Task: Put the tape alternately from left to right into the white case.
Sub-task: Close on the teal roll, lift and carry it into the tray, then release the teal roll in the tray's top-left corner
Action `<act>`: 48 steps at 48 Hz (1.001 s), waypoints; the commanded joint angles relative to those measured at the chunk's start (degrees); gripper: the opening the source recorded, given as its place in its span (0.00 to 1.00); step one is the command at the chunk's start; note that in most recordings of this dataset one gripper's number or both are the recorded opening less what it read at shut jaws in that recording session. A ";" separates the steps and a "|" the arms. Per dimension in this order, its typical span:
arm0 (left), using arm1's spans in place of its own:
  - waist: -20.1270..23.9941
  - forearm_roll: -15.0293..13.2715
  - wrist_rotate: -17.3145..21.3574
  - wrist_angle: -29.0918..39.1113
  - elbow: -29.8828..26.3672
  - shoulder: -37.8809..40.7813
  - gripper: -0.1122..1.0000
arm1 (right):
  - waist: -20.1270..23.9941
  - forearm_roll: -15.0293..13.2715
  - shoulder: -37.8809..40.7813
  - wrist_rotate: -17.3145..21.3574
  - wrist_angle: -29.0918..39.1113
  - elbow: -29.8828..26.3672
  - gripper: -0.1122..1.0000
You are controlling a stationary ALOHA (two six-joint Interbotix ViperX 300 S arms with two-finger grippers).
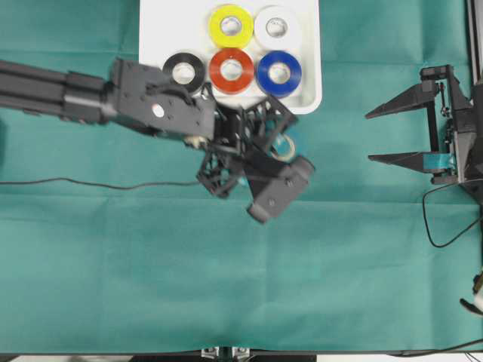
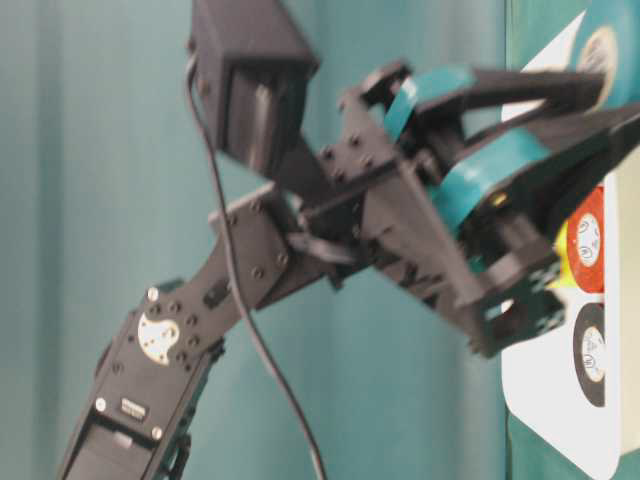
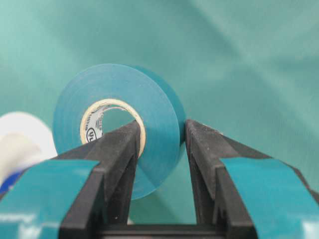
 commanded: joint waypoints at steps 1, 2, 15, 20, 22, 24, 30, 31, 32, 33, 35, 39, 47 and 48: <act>1.58 -0.09 -0.26 -0.18 1.23 -4.22 0.07 | 0.09 0.18 0.35 0.00 -0.18 -0.70 0.83; 1.93 -0.09 -0.26 -0.26 1.67 -4.66 0.07 | 0.09 0.18 0.35 0.00 -0.18 -0.79 0.83; 7.29 -0.09 -3.25 -1.23 7.21 -8.09 0.07 | 0.09 0.18 0.35 0.00 -0.18 -0.88 0.83; 9.67 -0.09 -3.78 -1.58 9.14 -9.40 0.07 | 0.09 0.35 0.35 0.09 -0.18 -0.88 0.83; 10.72 -0.09 -3.78 -1.76 10.11 -9.93 0.07 | 0.09 0.44 0.35 0.09 -0.18 -0.79 0.83; 12.13 -0.09 -3.87 -2.20 11.51 -10.81 0.07 | 0.09 0.44 0.35 0.00 -0.18 -0.79 0.83; 15.29 -0.09 -3.87 -4.31 14.85 -12.66 0.07 | 0.09 0.53 0.35 0.00 -0.09 -0.79 0.83; 15.64 -0.09 -3.96 -4.75 15.38 -12.92 0.07 | 0.09 0.53 0.35 0.00 -0.18 -0.79 0.83; 16.08 -0.09 -3.87 -5.19 15.91 -13.27 0.07 | 0.09 0.53 0.35 0.00 -0.09 -0.79 0.83; 16.52 -0.09 -3.96 -5.63 16.44 -13.54 0.07 | 0.09 0.53 0.35 0.09 -0.09 -0.79 0.83; 17.40 -0.18 -3.96 -6.77 17.67 -14.15 0.07 | 0.09 0.62 0.35 0.09 -0.09 -0.79 0.83; 18.98 -0.09 -3.96 -8.26 19.34 -14.94 0.07 | 0.09 0.70 0.35 0.09 -0.09 -0.79 0.83; 22.50 -0.26 -4.48 -9.58 21.71 -15.47 0.07 | 0.09 0.70 0.35 0.09 0.18 -0.88 0.83; 22.85 -0.26 -4.75 -9.67 21.97 -15.47 0.07 | 0.00 0.70 0.35 0.09 0.18 -0.88 0.83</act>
